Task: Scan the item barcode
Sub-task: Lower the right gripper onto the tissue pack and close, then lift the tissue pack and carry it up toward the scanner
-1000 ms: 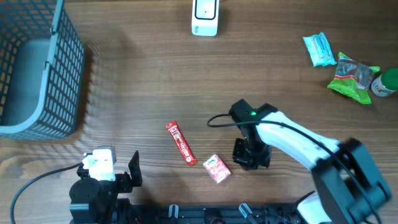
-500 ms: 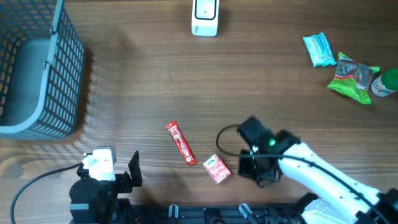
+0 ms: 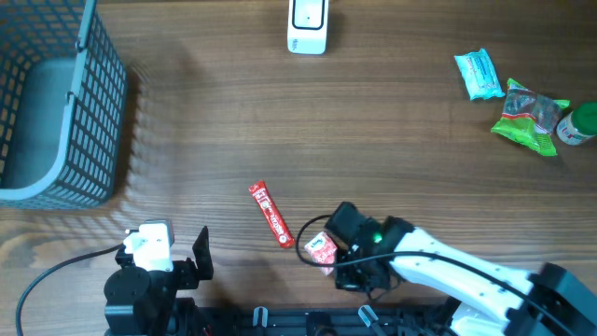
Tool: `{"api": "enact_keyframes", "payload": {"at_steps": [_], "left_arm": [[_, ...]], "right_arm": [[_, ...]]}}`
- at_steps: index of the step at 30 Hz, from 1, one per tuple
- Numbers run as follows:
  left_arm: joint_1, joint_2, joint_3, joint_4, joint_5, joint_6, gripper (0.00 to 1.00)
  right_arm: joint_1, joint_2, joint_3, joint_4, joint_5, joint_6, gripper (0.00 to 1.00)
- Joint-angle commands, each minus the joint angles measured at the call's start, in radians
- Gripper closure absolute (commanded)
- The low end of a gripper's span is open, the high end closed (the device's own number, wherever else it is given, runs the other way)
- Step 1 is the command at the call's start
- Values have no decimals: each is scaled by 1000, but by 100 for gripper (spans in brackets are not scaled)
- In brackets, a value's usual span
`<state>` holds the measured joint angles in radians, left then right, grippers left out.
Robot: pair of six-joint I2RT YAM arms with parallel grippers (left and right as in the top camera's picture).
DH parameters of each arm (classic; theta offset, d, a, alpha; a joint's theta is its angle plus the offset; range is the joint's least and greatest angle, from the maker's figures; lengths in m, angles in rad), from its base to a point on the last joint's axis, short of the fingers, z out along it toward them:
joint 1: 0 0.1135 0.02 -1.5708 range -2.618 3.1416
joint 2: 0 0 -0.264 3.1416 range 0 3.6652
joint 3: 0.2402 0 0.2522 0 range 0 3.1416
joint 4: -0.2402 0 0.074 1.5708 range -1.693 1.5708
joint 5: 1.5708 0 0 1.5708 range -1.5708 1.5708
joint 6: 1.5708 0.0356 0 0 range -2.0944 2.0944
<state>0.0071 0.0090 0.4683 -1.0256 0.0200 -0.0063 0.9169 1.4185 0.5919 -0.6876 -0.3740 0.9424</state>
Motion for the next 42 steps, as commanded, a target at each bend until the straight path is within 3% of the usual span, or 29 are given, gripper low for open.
{"api": "enact_keyframes", "payload": {"at_steps": [1,5,10,15,18,21,25,30,31,32,33,34,38,42], "left_arm": [[-5,-4,-6,3,-10,-10,0],[-5,-4,-6,3,-10,-10,0],[-5,-4,-6,3,-10,-10,0],[-5,-4,-6,3,-10,-10,0],[-5,-4,-6,3,-10,-10,0],[-5,-4,-6,3,-10,-10,0],[-5,-4,-6,3,-10,-10,0],[-5,-4,-6,3,-10,-10,0],[-5,-4,-6,3,-10,-10,0],[-5,-4,-6,3,-10,-10,0],[-5,-4,-6,3,-10,-10,0],[-5,-4,-6,3,-10,-10,0],[-5,-4,-6,3,-10,-10,0],[-5,-4,-6,3,-10,-10,0]], "right_arm": [[45,85,2,97,-82,25,95],[48,196,14,236,-122,0,95],[18,269,136,213,-112,-117,95],[-47,271,311,170,122,-131,95],[-89,271,418,192,231,-167,90],[-117,271,504,232,185,-254,87],[-121,271,561,241,233,-271,73],[-146,312,561,226,372,-320,81],[-156,314,561,218,375,-331,77],[-174,315,561,211,372,-388,37],[-185,310,566,201,350,-450,13],[-193,309,576,187,300,-540,1],[-205,307,622,33,168,-999,0],[-208,318,618,-20,207,-1192,0]]}}
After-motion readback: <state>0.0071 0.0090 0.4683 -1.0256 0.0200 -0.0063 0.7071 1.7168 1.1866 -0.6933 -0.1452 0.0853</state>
